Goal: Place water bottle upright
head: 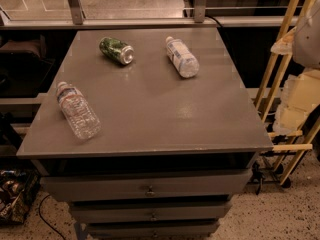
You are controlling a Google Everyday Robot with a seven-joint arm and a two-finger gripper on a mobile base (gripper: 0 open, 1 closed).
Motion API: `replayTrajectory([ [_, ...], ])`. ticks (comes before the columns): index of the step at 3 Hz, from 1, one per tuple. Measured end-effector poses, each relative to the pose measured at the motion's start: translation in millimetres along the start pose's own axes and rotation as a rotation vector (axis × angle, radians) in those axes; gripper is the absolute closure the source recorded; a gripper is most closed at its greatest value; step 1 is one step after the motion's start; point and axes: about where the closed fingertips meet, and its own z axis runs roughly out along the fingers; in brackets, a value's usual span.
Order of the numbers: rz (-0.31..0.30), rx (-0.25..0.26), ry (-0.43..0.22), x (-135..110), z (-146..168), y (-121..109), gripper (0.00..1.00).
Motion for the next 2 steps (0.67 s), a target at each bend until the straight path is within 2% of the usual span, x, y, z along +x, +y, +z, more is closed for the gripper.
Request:
replayTrajectory([
  [1, 0.0, 0.0, 0.0, -0.1, 0.0, 0.0, 0.0],
  [2, 0.052, -0.013, -0.065, -18.9, -2.9, -2.5, 0.0],
])
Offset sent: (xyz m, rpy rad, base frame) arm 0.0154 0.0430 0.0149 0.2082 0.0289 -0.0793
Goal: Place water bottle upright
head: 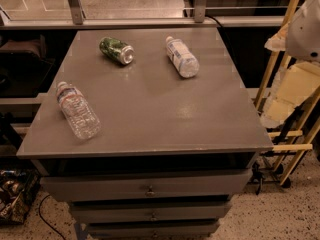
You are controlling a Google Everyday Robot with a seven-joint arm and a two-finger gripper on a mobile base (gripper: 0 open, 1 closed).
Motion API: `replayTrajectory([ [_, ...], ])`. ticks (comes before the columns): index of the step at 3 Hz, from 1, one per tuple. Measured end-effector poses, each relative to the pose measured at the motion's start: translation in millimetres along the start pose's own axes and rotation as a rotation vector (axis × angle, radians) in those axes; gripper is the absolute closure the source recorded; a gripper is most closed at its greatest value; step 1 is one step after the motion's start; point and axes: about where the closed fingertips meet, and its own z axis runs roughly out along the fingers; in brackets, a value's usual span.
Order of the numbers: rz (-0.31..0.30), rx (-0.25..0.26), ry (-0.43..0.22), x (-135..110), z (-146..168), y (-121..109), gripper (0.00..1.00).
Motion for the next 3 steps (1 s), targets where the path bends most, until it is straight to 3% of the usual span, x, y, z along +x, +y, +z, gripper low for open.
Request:
replayTrajectory([
  [2, 0.194, 0.019, -0.175, -82.4, -0.3, 6.6, 0.0],
  [3, 0.258, 0.023, -0.182, -83.4, -2.8, 5.4, 0.0],
])
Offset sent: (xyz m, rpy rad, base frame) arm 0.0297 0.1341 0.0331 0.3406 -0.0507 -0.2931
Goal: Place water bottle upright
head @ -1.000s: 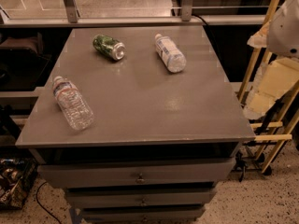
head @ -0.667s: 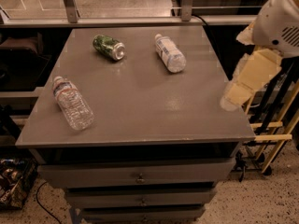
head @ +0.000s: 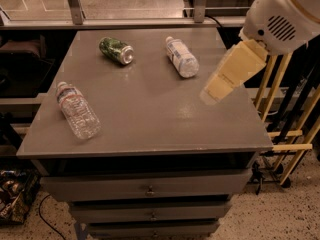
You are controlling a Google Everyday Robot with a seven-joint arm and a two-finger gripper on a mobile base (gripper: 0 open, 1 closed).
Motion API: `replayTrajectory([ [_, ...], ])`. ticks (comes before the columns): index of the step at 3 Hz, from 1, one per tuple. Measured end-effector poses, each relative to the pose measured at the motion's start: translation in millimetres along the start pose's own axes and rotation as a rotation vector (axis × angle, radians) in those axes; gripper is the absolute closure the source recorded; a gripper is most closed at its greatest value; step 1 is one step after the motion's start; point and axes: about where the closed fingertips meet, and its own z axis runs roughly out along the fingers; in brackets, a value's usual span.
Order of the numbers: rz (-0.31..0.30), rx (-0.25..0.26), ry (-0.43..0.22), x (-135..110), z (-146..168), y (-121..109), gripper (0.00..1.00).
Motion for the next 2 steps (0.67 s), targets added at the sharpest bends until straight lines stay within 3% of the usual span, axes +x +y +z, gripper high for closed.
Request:
replayTrajectory([
  [1, -0.001, 0.007, 0.039, -7.4, 6.3, 0.4, 0.0],
  [2, -0.074, -0.021, 0.057, -54.6, 34.5, 16.3, 0.0],
])
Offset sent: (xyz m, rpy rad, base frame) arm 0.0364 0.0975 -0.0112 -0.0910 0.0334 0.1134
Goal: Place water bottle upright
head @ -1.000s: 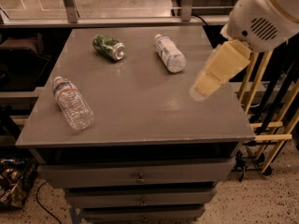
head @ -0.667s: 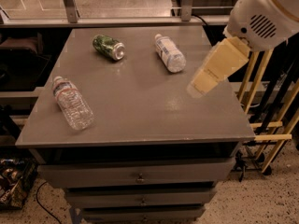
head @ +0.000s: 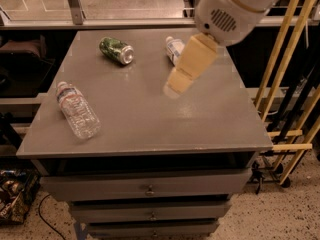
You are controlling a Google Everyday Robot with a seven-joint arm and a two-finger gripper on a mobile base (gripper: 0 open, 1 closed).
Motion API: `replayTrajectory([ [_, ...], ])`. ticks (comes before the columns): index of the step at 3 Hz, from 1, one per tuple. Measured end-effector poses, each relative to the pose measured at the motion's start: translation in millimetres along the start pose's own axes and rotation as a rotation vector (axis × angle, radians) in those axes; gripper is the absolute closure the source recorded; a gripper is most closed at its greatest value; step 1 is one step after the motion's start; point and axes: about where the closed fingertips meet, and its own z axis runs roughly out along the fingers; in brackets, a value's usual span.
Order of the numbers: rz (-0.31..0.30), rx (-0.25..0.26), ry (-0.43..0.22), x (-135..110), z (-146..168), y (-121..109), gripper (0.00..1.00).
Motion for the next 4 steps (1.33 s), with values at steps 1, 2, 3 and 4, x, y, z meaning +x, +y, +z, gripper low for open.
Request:
replayTrajectory([
  [1, -0.065, -0.031, 0.007, -41.5, 19.7, 11.7, 0.0],
  [2, -0.112, -0.071, 0.0, -90.7, 49.2, 24.1, 0.0],
  [3, -0.12, -0.069, -0.006, -93.9, 47.5, 27.1, 0.0],
  [4, -0.119, -0.069, -0.006, -93.5, 47.1, 26.8, 0.0],
])
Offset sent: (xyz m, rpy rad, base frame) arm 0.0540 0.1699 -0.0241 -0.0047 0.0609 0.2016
